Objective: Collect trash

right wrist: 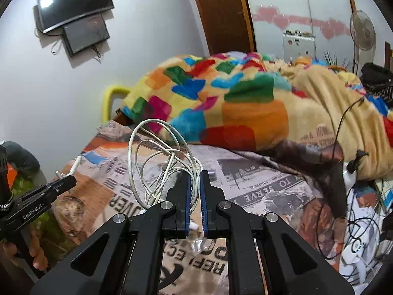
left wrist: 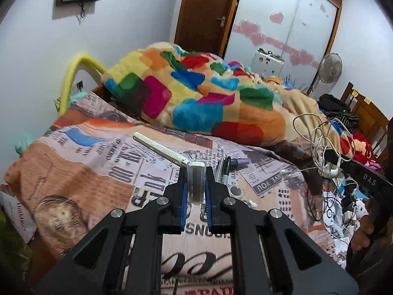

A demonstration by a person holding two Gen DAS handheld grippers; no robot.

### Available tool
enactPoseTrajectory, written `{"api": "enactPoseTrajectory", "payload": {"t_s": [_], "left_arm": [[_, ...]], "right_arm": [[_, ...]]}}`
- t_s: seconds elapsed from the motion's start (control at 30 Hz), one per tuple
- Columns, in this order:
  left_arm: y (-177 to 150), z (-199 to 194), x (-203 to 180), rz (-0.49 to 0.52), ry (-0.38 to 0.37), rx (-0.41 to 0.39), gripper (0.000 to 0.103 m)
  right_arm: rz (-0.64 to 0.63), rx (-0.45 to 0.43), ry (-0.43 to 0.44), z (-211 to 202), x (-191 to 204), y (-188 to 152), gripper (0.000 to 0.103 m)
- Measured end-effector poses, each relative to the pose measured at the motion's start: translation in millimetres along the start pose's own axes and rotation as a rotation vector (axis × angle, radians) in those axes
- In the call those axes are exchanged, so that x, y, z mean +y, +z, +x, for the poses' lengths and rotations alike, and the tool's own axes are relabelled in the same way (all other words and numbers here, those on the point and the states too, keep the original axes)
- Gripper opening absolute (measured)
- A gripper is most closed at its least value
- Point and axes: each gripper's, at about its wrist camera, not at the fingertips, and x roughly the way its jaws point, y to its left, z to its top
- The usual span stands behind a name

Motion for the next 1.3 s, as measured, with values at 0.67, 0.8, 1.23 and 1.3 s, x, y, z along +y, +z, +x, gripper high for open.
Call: {"api": "enactPoseTrajectory", "payload": {"t_s": [0.67, 0.8, 1.23, 1.3], "left_arm": [[-37.3, -224.5, 35.5, -0.016, 0.114, -0.170, 0.011], [-51.3, -260.3, 49.2, -0.027, 0.148, -0.193, 0.011], [-122.8, -343.0, 117.8, -0.108, 0.279, -0.209, 0.011], [-137.9, -352.5, 132.5, -0.131, 0.302, -0.202, 0.011]], "right_arm": [[-0.205, -0.094, 0.157, -127.4, 129.9, -23.7, 0.007], [-0.253, -0.088, 0.204, -137.4, 161.1, -37.3, 0.007], [-0.394, 0.010, 0.384, -139.8, 267.5, -95.3, 0.007], [-0.418, 0.040, 0.411, -134.3, 285.3, -106.4, 0.007]]}}
